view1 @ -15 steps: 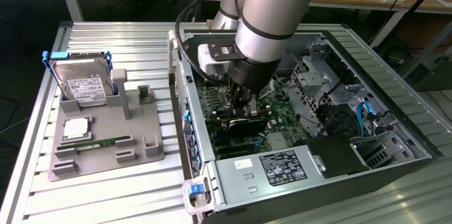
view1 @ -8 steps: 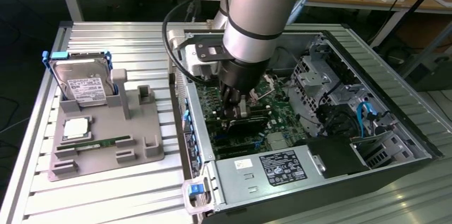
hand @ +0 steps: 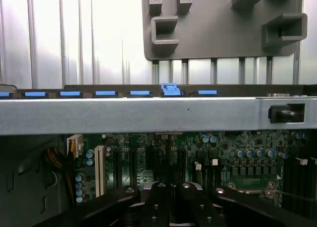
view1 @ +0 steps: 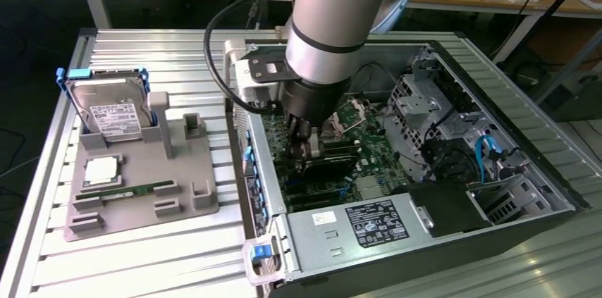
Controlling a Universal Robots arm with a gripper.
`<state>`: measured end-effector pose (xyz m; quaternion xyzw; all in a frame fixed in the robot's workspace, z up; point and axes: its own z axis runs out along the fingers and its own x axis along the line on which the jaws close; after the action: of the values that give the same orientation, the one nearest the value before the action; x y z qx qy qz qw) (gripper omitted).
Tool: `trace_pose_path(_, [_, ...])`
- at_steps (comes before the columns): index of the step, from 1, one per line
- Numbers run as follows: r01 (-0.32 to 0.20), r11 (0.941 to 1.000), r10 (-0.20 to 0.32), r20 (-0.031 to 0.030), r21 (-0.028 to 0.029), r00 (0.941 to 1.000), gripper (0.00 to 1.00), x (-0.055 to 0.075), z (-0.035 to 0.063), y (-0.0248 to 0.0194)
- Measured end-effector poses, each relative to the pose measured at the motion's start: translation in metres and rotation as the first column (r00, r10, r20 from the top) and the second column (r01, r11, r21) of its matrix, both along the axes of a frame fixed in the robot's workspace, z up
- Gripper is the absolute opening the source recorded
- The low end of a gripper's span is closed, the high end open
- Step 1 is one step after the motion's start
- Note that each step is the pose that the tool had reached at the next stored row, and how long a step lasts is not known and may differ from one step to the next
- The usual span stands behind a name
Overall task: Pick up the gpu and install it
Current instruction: 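Press down on the gpu until it lock into place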
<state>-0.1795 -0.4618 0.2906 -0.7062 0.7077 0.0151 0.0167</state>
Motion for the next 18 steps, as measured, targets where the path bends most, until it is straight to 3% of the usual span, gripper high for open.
trace_pose_path(3, [0.000,1.0000,0.000,0.0028,0.0000,1.0000,0.11,-0.010,0.0000,0.0000])
trace_pose_path(7, [0.000,1.0000,0.000,0.0029,0.0000,1.0000,0.11,-0.010,-0.0005,0.0001])
trace_pose_path(13, [0.000,1.0000,0.000,0.0029,0.0000,1.0000,0.11,-0.010,-0.0111,0.0000])
trace_pose_path(18, [0.000,1.0000,0.000,0.0028,0.0000,1.0000,0.11,-0.010,-0.0111,0.0000])
